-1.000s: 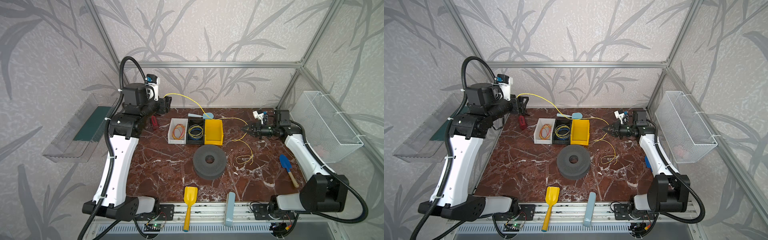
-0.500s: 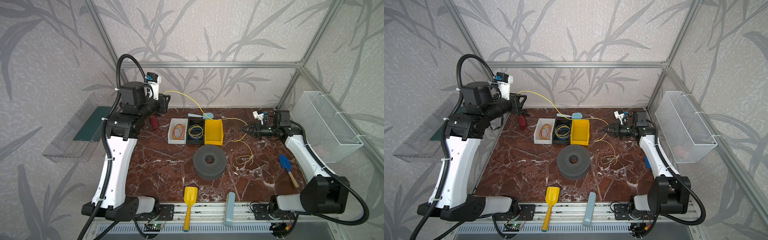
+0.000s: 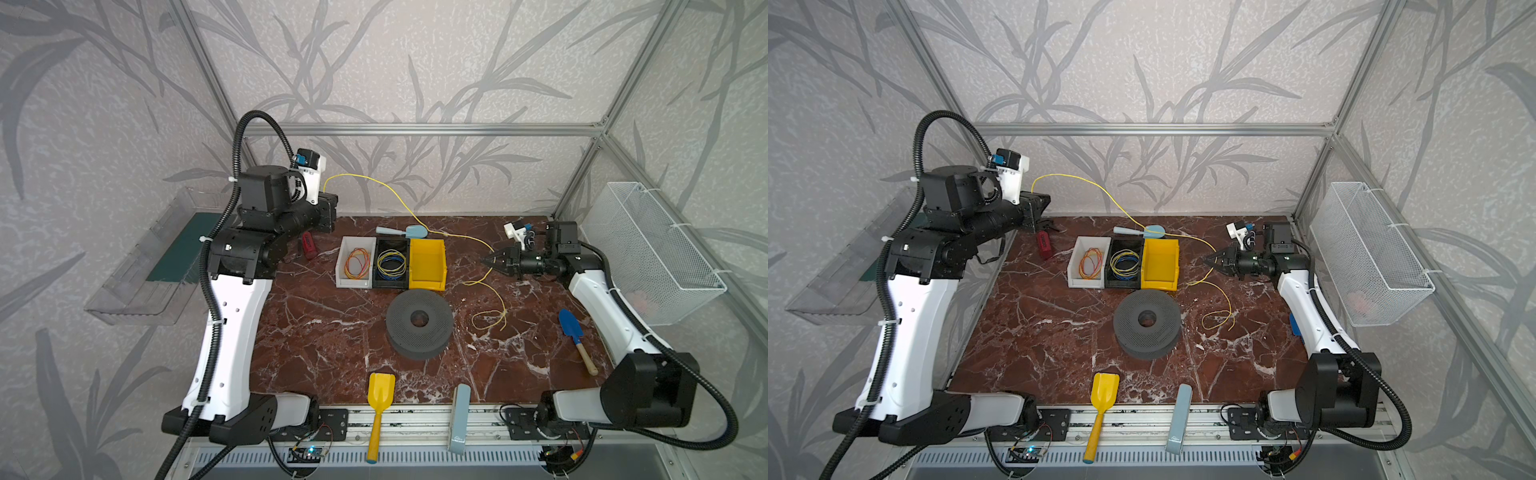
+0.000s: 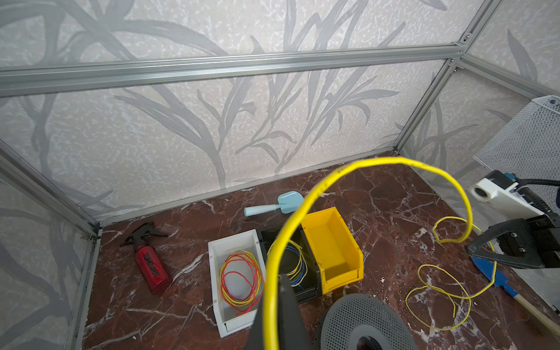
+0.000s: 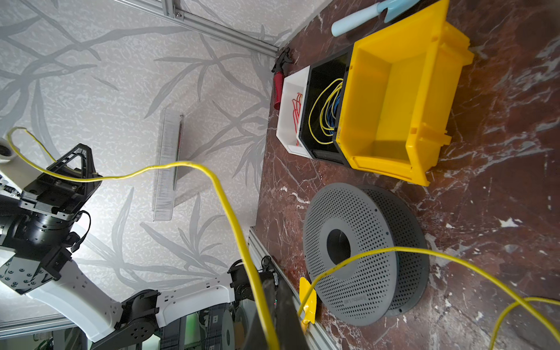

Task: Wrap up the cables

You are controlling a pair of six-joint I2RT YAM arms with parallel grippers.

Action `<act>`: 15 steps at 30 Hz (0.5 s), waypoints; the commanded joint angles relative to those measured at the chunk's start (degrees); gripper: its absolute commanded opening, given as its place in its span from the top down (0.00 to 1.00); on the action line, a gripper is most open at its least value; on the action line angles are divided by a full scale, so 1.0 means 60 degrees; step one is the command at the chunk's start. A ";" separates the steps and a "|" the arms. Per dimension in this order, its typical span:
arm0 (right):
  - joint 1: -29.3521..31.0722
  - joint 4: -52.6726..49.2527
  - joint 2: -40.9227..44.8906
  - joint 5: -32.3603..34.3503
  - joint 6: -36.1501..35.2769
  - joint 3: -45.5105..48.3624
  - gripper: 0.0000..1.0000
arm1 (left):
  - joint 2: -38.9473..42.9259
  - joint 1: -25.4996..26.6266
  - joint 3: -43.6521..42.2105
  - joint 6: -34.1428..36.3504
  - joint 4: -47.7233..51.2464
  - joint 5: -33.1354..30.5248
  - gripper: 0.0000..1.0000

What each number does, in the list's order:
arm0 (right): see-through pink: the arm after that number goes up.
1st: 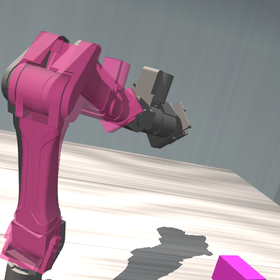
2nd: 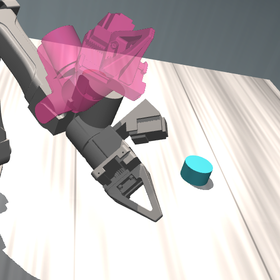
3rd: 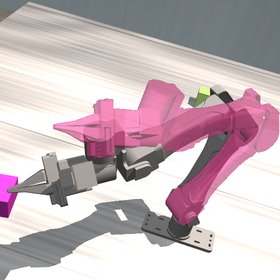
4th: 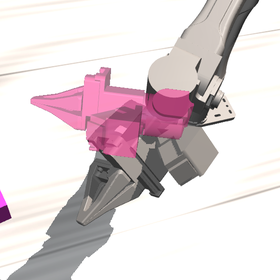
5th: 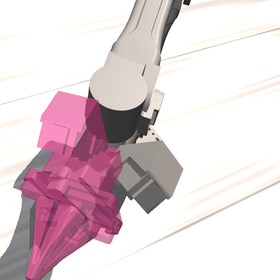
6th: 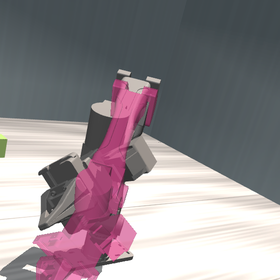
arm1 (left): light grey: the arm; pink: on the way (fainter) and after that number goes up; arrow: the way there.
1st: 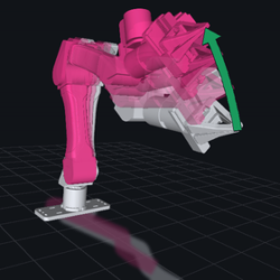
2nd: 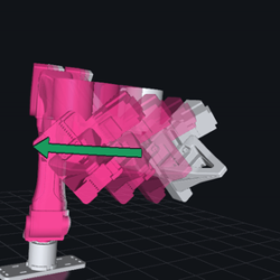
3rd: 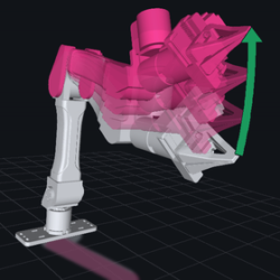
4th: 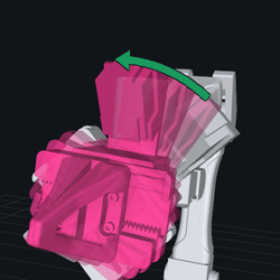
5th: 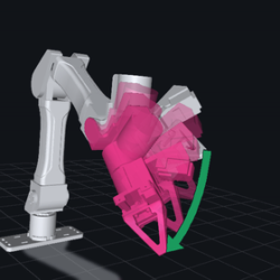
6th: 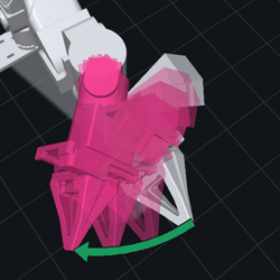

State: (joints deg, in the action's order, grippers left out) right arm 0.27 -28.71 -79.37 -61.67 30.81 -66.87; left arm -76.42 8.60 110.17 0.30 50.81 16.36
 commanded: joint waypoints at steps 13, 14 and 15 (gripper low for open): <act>-0.0306 -0.1678 0.0561 0.5604 -0.1615 0.0082 1.00 | 0.0503 0.0036 -0.0172 0.1543 0.0369 -0.5741 1.00; -0.0443 -0.1523 0.0625 0.5652 -0.1480 0.0209 1.00 | 0.0547 0.0114 -0.0356 0.1706 0.0265 -0.6045 1.00; -0.0589 -0.1351 0.0678 0.5703 -0.1334 0.0309 1.00 | 0.0591 0.0189 -0.0504 0.1873 0.0151 -0.6358 1.00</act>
State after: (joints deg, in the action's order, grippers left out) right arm 0.45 -35.90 -76.23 -38.96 20.56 -67.57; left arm -75.42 10.55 108.20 8.29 55.55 -7.35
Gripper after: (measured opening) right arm 0.048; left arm 0.048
